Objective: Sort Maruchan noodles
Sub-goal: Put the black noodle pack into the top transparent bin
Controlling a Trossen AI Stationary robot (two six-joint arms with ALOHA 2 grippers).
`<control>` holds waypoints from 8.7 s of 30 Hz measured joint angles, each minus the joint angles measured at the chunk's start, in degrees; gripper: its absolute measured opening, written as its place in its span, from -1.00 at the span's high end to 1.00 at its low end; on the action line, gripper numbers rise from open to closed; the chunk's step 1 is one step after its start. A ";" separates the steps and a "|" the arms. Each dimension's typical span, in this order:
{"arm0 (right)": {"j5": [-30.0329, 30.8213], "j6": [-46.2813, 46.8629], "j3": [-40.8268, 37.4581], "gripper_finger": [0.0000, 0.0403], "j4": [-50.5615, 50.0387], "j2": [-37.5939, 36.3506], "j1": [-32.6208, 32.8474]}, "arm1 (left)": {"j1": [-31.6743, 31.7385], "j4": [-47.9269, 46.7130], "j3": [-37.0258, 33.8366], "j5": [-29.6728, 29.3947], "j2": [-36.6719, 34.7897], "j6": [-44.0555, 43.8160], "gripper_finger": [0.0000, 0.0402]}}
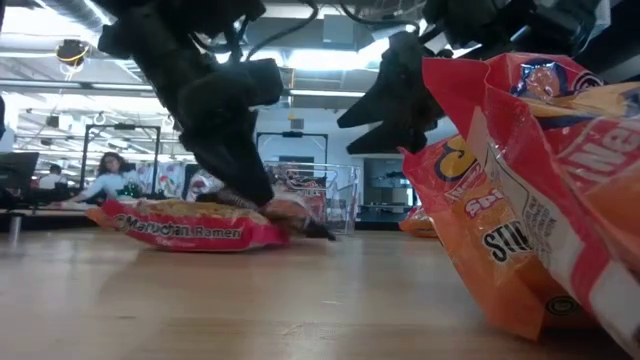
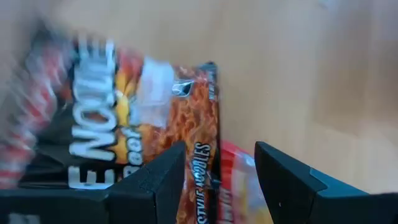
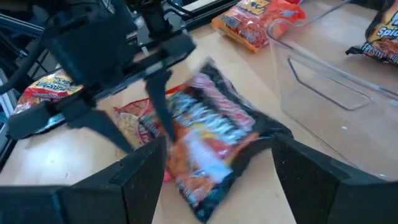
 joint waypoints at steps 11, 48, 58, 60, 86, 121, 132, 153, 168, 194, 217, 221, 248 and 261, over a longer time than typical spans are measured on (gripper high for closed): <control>1.71 -4.76 0.17 -0.34 0.62 0.04 0.00 | -1.41 -11.54 0.04 6.82 -9.09 -7.08 0.07; 2.29 1.59 0.19 -0.34 -0.42 1.45 -1.65 | -11.88 -18.26 0.04 -26.80 -21.00 -15.40 0.07; 7.04 1.75 0.19 -0.34 -1.10 1.45 -1.51 | -6.83 -14.70 0.02 -18.13 -2.95 -16.37 0.07; 8.06 1.75 0.19 -0.34 -1.16 1.66 -1.51 | -6.77 -13.74 0.02 -16.78 -0.01 -15.62 0.07; -7.99 10.33 16.43 -0.65 -1.89 23.32 -3.57 | -11.49 -8.00 0.00 -24.83 5.10 -8.30 0.07; -26.87 10.05 26.72 0.23 -5.98 30.82 -4.07 | -11.82 -7.03 -0.04 -25.12 2.79 -5.29 0.07; -26.89 5.26 26.70 0.33 -7.77 28.82 -4.09 | -12.36 -12.41 0.02 -10.78 -8.39 -4.85 0.07; -14.30 -18.74 30.37 0.34 -30.68 1.40 -12.01 | -14.96 -15.21 0.02 -15.23 -18.54 -3.07 0.07; -12.41 -39.57 41.27 0.34 -40.64 2.07 -23.33 | -5.85 -13.02 -1.53 -3.42 -21.13 14.67 0.07; -10.77 -62.53 59.66 0.34 -57.80 27.42 -27.70 | -0.19 0.53 -22.16 -3.88 -41.95 8.57 0.07; -12.31 -61.54 59.64 0.24 -56.79 34.56 -27.69 | -0.19 0.22 -22.16 -7.23 -41.92 10.15 0.07; -12.61 -61.44 59.64 0.01 -55.78 34.56 -27.76 | -0.19 0.23 -22.16 -7.37 -41.92 10.21 0.07; -2.38 -48.75 84.38 -0.25 -90.02 34.18 -20.86 | -0.19 0.57 -22.16 -7.63 -41.92 9.89 0.07; -13.28 -32.48 80.63 -0.25 -96.91 22.51 -3.36 | -2.16 6.41 -22.16 -6.64 -40.17 6.53 0.07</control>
